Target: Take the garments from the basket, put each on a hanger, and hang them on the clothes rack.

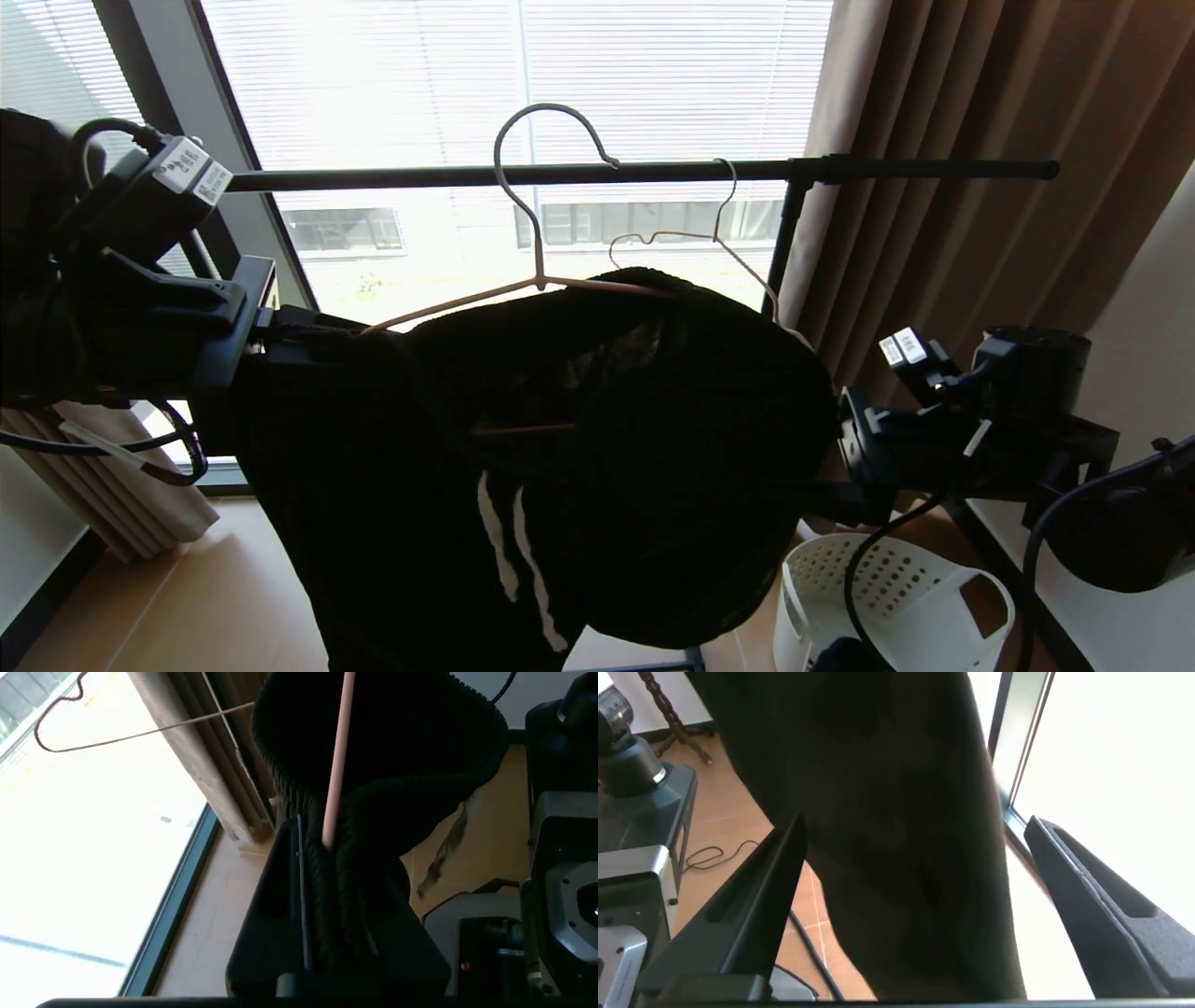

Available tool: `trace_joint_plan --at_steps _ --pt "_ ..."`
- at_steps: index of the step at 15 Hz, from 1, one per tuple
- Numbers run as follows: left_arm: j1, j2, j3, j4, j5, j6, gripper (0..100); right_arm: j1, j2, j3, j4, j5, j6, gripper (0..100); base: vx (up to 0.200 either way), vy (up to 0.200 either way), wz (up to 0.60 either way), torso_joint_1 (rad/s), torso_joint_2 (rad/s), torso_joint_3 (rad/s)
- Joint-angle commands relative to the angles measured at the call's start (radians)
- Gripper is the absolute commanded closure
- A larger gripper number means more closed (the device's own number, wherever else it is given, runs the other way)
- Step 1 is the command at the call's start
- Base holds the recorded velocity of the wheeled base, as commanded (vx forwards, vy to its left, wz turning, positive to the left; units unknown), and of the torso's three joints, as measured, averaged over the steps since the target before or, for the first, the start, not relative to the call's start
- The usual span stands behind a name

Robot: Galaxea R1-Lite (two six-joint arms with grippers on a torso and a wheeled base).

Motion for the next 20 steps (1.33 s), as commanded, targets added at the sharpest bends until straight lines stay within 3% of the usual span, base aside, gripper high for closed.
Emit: trace_joint_plan --at_steps 1,9,10,20 --pt "0.000 -0.005 0.001 0.000 0.000 0.000 100 -0.011 0.065 -0.013 0.000 0.000 -0.017 0 0.000 0.000 0.00 0.000 0.00 0.000" --pt "0.000 -0.005 0.009 -0.004 0.000 0.000 100 -0.025 0.140 -0.050 0.000 0.000 -0.023 0 0.000 0.000 0.00 0.000 0.00 0.000" --pt "0.000 -0.005 0.010 -0.004 0.000 0.000 100 -0.029 0.140 -0.050 0.000 0.000 -0.023 100 0.000 0.000 0.00 0.000 0.00 0.000" --pt "0.012 -0.014 0.007 -0.006 -0.002 0.000 100 -0.091 0.202 -0.116 0.003 0.003 -0.022 100 0.000 0.000 0.00 0.000 0.00 0.000"
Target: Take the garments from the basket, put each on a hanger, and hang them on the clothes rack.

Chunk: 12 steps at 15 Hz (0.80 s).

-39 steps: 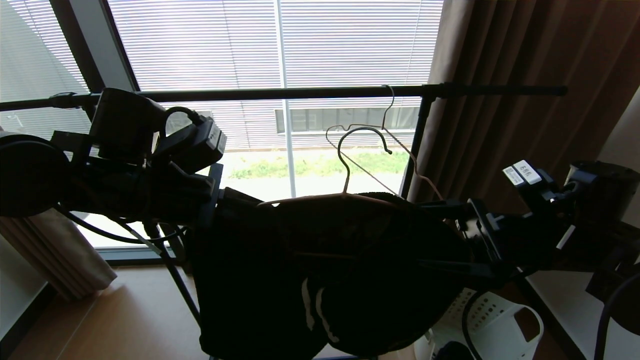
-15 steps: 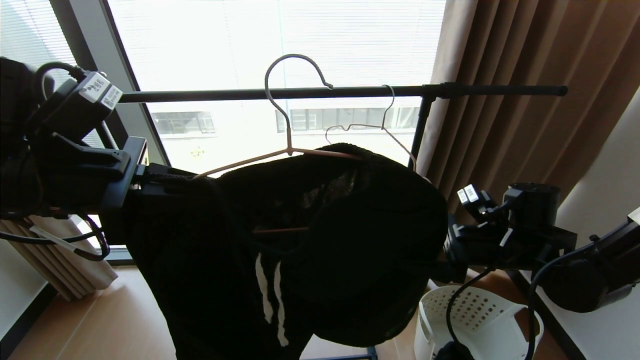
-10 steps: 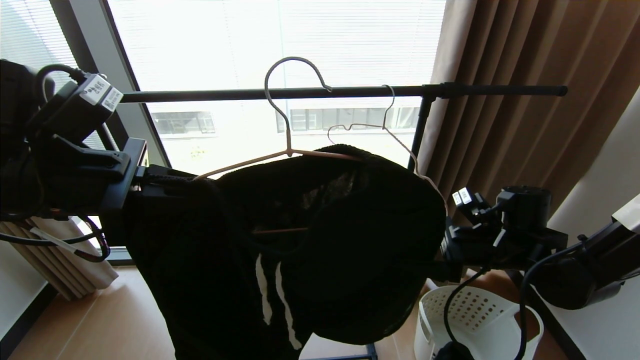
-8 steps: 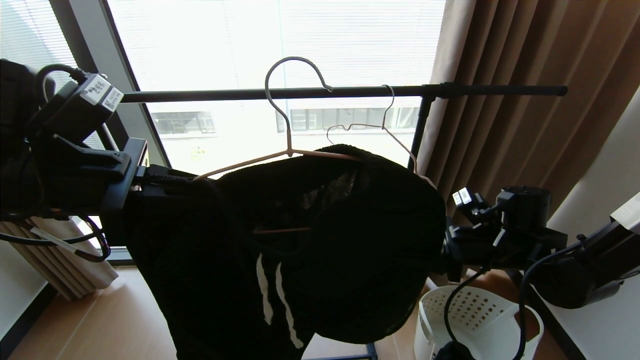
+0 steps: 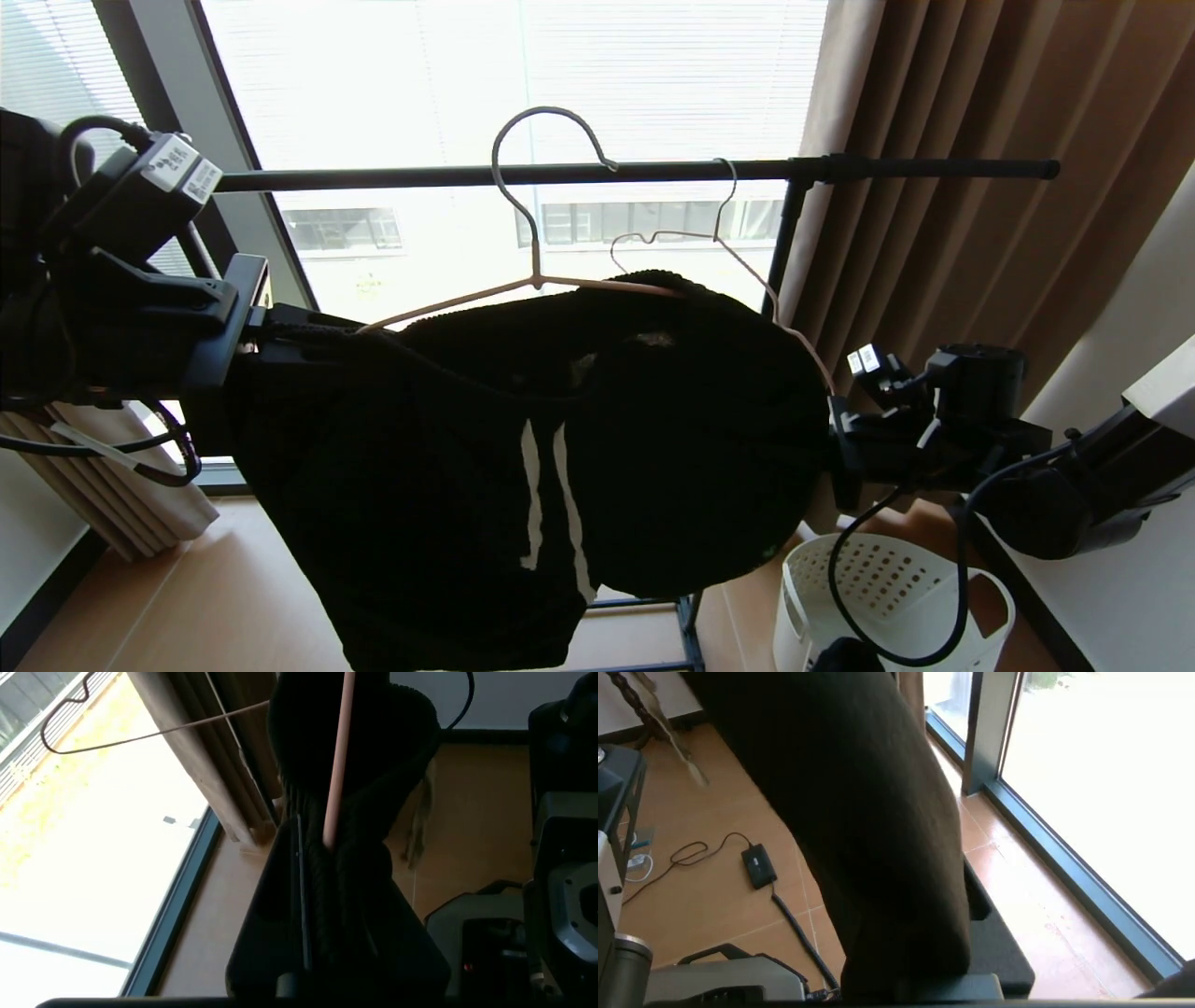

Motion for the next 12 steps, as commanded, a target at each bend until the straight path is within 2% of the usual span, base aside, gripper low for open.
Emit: trace_joint_plan --at_steps 1,8,12 --pt "0.004 -0.007 0.000 0.000 0.000 0.000 100 -0.012 0.019 -0.010 0.001 0.000 0.001 100 0.000 0.000 0.00 0.000 0.00 0.000" --pt "0.013 -0.013 0.001 0.000 0.000 -0.005 100 -0.016 0.024 -0.010 -0.001 0.000 0.000 100 0.000 0.000 0.00 0.000 0.00 0.000" --pt "0.014 -0.010 0.009 0.001 0.002 -0.009 100 0.019 -0.062 0.041 0.001 -0.002 -0.002 100 0.000 0.000 0.00 0.000 0.00 0.000"
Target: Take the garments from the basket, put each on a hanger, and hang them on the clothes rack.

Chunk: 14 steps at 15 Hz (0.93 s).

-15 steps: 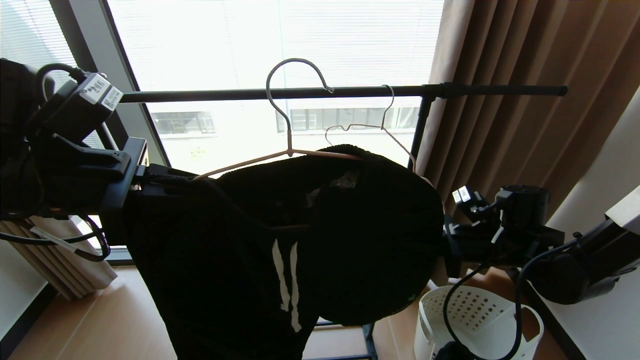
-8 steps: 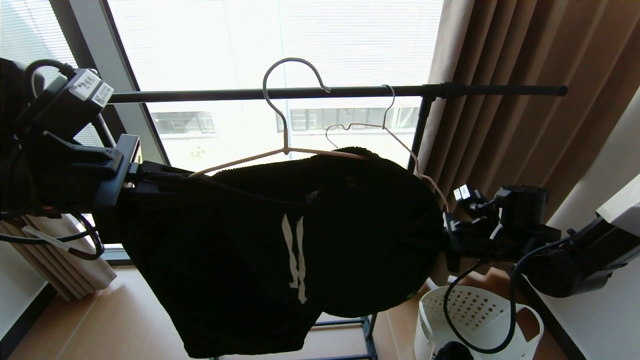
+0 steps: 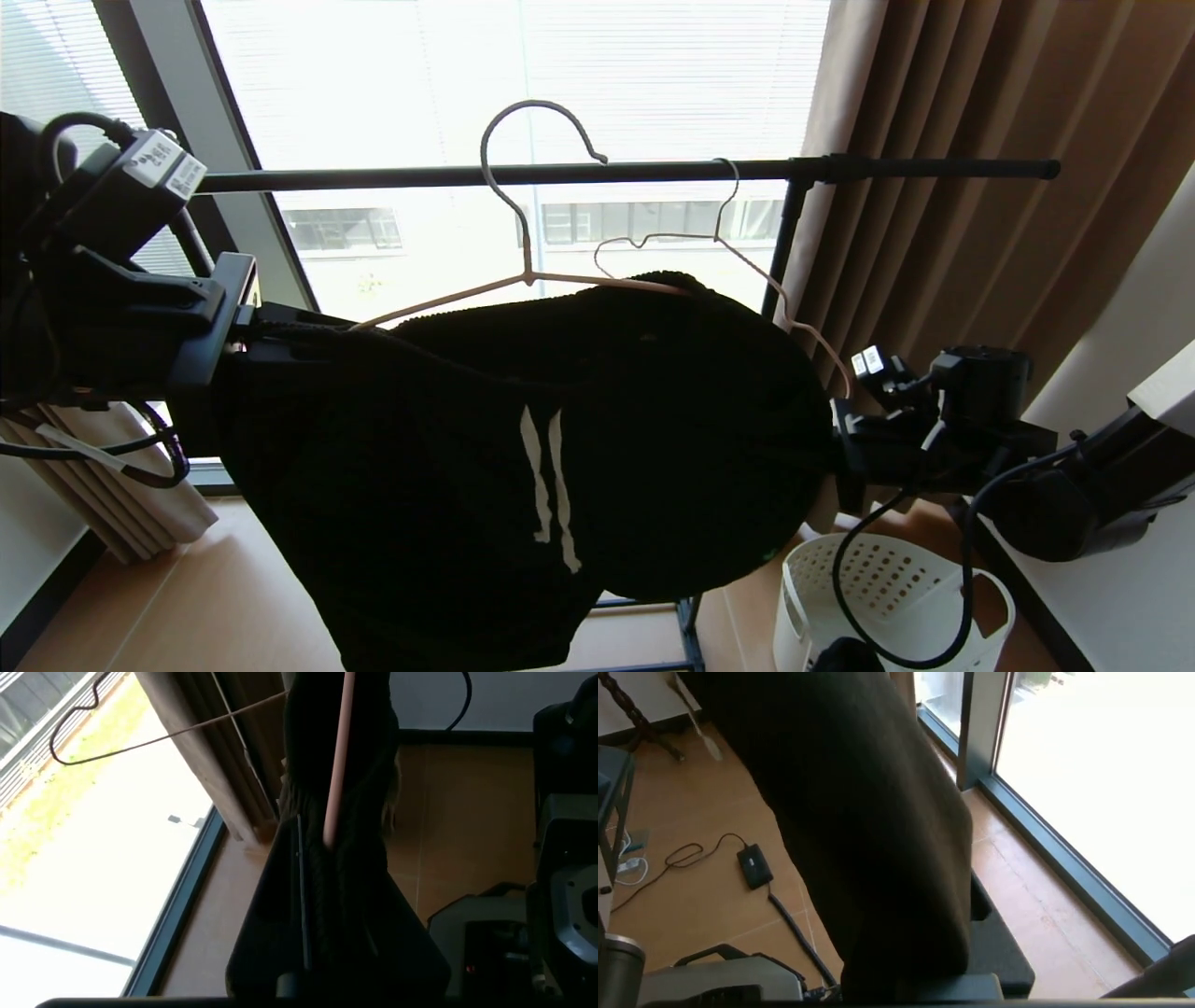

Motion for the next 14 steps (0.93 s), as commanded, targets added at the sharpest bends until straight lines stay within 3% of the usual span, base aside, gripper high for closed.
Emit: trace_joint_plan --at_steps 1,2,4,8,14 --pt "0.003 0.003 0.005 0.001 0.001 -0.010 100 0.024 -0.065 0.028 0.005 0.001 0.001 100 0.000 0.000 0.00 0.000 0.00 0.000" --pt "0.005 0.003 0.005 0.001 0.001 -0.021 100 0.027 -0.069 0.035 0.005 0.001 0.001 0 0.000 0.000 0.00 0.000 0.00 0.000" --pt "0.005 0.003 0.002 -0.001 0.001 -0.036 100 0.027 -0.069 0.035 0.005 0.001 -0.001 0 0.000 0.000 0.00 0.000 0.00 0.000" --pt "0.040 -0.001 0.005 0.001 0.001 -0.058 100 0.027 -0.063 0.071 0.005 -0.002 -0.197 0 0.000 0.000 0.00 0.000 0.00 0.000" --pt "0.144 -0.055 0.085 0.002 0.003 -0.072 100 0.054 -0.184 0.093 0.008 -0.033 -0.192 0 0.000 0.000 0.00 0.000 0.00 0.000"
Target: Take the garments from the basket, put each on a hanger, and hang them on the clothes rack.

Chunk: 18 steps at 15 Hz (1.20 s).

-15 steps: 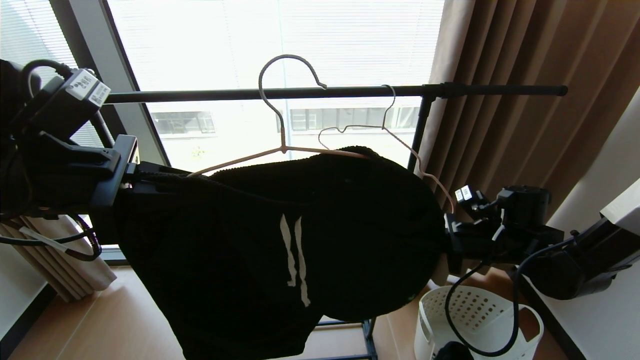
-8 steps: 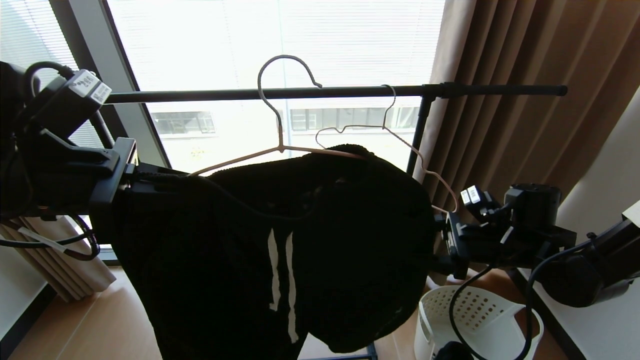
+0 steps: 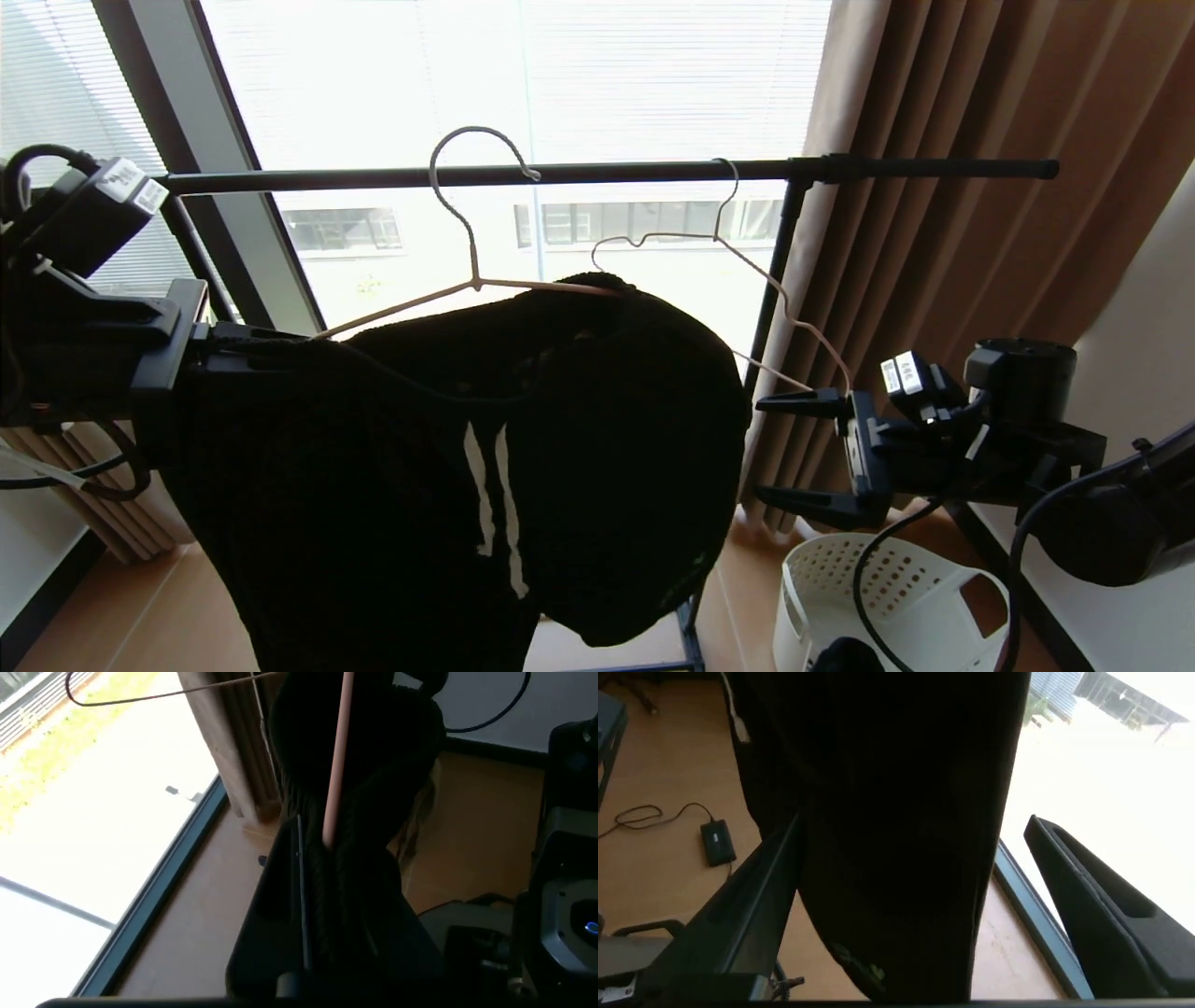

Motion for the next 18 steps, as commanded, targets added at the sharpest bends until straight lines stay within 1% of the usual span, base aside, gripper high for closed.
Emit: trace_joint_plan --at_steps 1,2,3,4,6,7,8,9,10,11,13,16,18 --pt "0.045 -0.033 0.033 0.000 0.000 -0.002 100 0.023 -0.064 0.009 0.000 -0.060 0.012 0 0.000 0.000 0.00 0.000 0.00 0.000" --pt "0.062 -0.041 0.045 0.000 0.000 -0.013 100 0.040 -0.077 0.010 0.000 -0.110 0.021 0 0.000 0.000 0.00 0.000 0.00 0.000" --pt "0.071 -0.050 0.056 0.000 0.002 -0.028 100 0.057 -0.089 0.012 0.000 -0.140 0.042 0 0.000 0.000 0.00 0.000 0.00 0.000" --pt "0.082 -0.060 0.067 0.000 0.006 -0.051 100 0.079 -0.103 0.015 -0.006 -0.175 0.082 0 0.000 0.000 0.00 0.000 0.00 0.000" --pt "0.091 -0.078 0.091 0.000 0.009 -0.070 100 0.100 -0.129 0.015 -0.012 -0.239 0.137 0 0.000 0.000 0.00 0.000 0.00 0.000" --pt "0.094 -0.090 0.105 -0.002 0.009 -0.082 100 0.105 -0.138 0.014 -0.012 -0.258 0.148 0 0.000 0.000 0.00 0.000 0.00 0.000" --pt "0.100 -0.107 0.110 -0.002 0.017 -0.134 100 0.109 -0.149 0.009 -0.012 -0.273 0.156 0 0.000 0.000 0.00 0.000 0.00 0.000" --pt "0.102 -0.124 0.110 -0.003 0.046 -0.176 100 0.111 -0.152 0.007 -0.012 -0.278 0.157 0 0.000 0.000 0.00 0.000 0.00 0.000" --pt "0.102 -0.145 0.111 -0.003 0.092 -0.208 100 0.117 -0.153 0.004 -0.012 -0.287 0.157 0 0.000 0.000 0.00 0.000 0.00 0.000" --pt "0.102 -0.162 0.111 -0.003 0.114 -0.231 100 0.117 -0.152 -0.002 -0.012 -0.301 0.157 0 0.000 0.000 0.00 0.000 0.00 0.000" --pt "0.102 -0.199 0.131 -0.003 0.121 -0.281 100 0.119 -0.153 -0.003 -0.012 -0.319 0.173 0 0.000 0.000 0.00 0.000 0.00 0.000" --pt "0.102 -0.225 0.170 -0.003 0.152 -0.301 100 0.119 -0.153 -0.005 -0.012 -0.324 0.180 0 0.000 0.000 0.00 0.000 0.00 0.000" --pt "0.102 -0.233 0.179 -0.005 0.161 -0.341 100 0.119 -0.149 -0.014 -0.012 -0.351 0.183 0 0.000 0.000 0.00 0.000 0.00 0.000"
